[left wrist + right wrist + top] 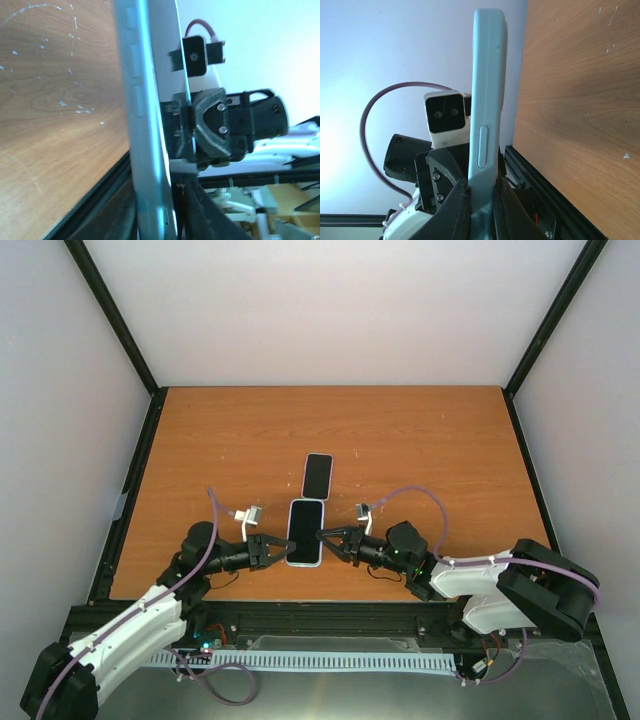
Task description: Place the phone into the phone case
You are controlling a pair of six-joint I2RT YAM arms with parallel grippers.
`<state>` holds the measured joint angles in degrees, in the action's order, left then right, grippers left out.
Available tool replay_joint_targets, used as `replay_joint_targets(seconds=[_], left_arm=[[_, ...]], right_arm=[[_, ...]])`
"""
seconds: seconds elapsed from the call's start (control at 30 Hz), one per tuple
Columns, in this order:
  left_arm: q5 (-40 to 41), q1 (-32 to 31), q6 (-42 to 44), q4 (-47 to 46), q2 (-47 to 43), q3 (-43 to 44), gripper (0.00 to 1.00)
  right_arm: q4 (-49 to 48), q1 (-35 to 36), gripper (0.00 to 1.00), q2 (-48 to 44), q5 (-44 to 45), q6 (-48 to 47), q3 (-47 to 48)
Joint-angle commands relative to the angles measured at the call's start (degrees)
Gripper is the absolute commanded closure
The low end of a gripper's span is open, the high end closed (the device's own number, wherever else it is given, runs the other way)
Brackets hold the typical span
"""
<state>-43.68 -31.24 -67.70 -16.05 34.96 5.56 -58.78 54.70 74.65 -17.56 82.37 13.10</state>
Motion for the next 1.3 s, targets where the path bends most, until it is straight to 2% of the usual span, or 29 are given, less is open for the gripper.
replay_joint_targets(seconds=[0.0,0.13,0.37,0.47,0.53,0.7,0.77,0.83,0.9,1.07,1.13,1.17,1.27], left_arm=[[-1.47,0.24,-3.28,-6.83,-0.68,-0.12,0.84],[-0.2,0.22,-3.88,-8.45,-0.39,0.25,0.99],[2.19,0.22,-4.85,-10.28,0.59,1.38,1.0],[4.02,0.24,-4.96,-10.6,1.2,1.82,1.0],[4.82,0.23,-5.19,-11.04,1.71,1.96,1.0],[5.81,0.22,-3.53,-9.3,3.1,2.81,1.0],[6.65,0.22,-1.37,-6.86,3.58,3.52,1.0],[8.06,0.22,1.34,-2.77,4.02,4.52,1.0],[8.43,0.22,2.33,-1.88,4.3,4.51,1.0],[7.88,0.22,2.31,-1.86,4.57,3.93,0.98],[7.94,0.22,2.39,-1.32,3.95,3.93,0.93],[8.22,0.22,2.5,-0.58,3.59,4.04,0.87],[10.37,0.22,4.44,4.63,2.4,5.51,0.59]], right_arm=[[-4.44,-0.29,0.89,-1.01,-0.04,-0.09,1.52],[-1.13,-0.3,0.75,-0.79,-2.05,-2.04,2.42],[0.82,0.78,0.46,0.23,-7.0,-4.83,2.69],[-0.2,2.08,0.43,1.56,-7.85,-5.2,2.51],[-2.2,3.07,0.47,2.79,-8.35,-4.95,2.31],[-7.71,3.64,0.73,4.48,-6.65,-1.84,-0.51],[-8.38,3.73,0.85,4.29,-5.64,-1.22,-1.52],[-8.1,3.68,0.92,3.7,-4.93,-0.84,-1.93],[-7.06,3.73,0.97,3.15,-4.64,-0.96,-1.93],[-4.14,3.7,0.97,2.59,-4.11,-2.64,-1.58],[-3.36,3.71,0.97,2.41,-4.21,-3.54,-1.39],[-2.9,3.62,0.97,2.29,-4.23,-3.85,-1.4],[1.7,3.37,0.97,0.85,-3.69,-5.95,-0.96]])
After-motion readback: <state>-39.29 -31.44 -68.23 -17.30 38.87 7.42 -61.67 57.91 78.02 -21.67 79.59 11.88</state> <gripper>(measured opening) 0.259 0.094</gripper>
